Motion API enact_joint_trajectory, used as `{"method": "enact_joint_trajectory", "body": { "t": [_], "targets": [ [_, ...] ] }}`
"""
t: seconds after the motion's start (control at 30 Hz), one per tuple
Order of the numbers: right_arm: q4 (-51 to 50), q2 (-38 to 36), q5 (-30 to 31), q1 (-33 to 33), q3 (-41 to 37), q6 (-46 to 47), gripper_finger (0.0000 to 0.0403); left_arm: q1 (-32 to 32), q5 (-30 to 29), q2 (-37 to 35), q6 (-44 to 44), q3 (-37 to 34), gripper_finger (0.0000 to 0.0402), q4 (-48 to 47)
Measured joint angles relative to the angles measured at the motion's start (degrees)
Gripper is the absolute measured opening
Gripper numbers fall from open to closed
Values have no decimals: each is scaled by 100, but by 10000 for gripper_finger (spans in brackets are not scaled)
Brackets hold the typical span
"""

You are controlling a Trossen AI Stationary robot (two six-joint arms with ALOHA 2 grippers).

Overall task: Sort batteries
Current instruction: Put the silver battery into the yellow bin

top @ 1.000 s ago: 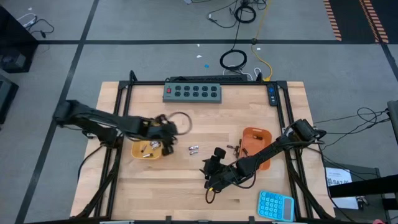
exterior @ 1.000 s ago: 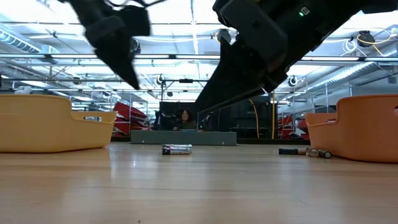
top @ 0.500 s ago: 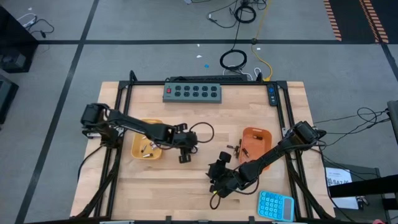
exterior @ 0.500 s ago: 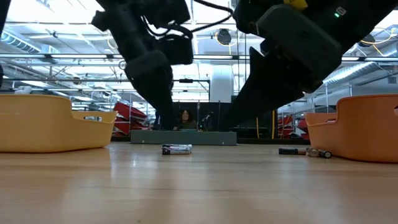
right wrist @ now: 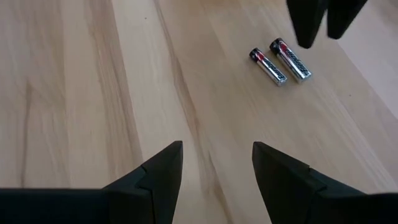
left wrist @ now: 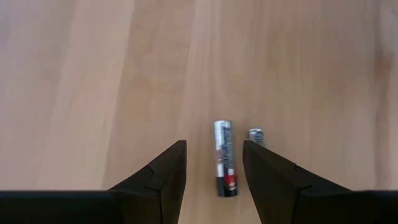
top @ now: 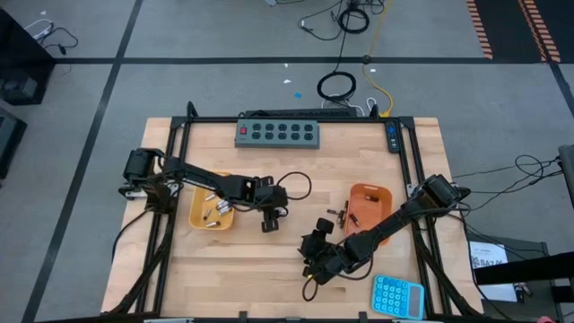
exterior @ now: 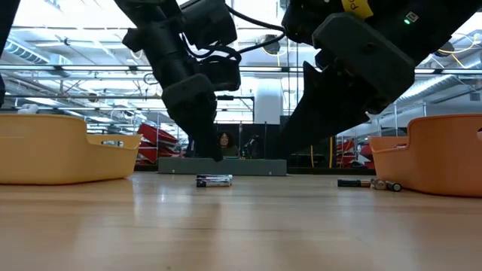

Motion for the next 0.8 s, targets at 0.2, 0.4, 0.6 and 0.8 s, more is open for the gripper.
{"method": "enact_joint_trajectory", "body": {
  "t": [0.2, 0.4, 0.6, 0.8],
  "targets": [
    [-22, 0, 2, -11, 0, -4, 185, -1, 166, 198, -16, 4, 166, 28],
    [-28, 0, 0, -11, 0, -4, 185, 30, 143, 496, 83, 4, 166, 32],
    [-15, 0, 2, -13, 0, -10, 185, 264, 193, 766, 552, 36, 87, -25],
    [-14, 0, 113, -13, 0, -5, 185, 387, 186, 793, 707, 37, 44, -20]
  ]
}}
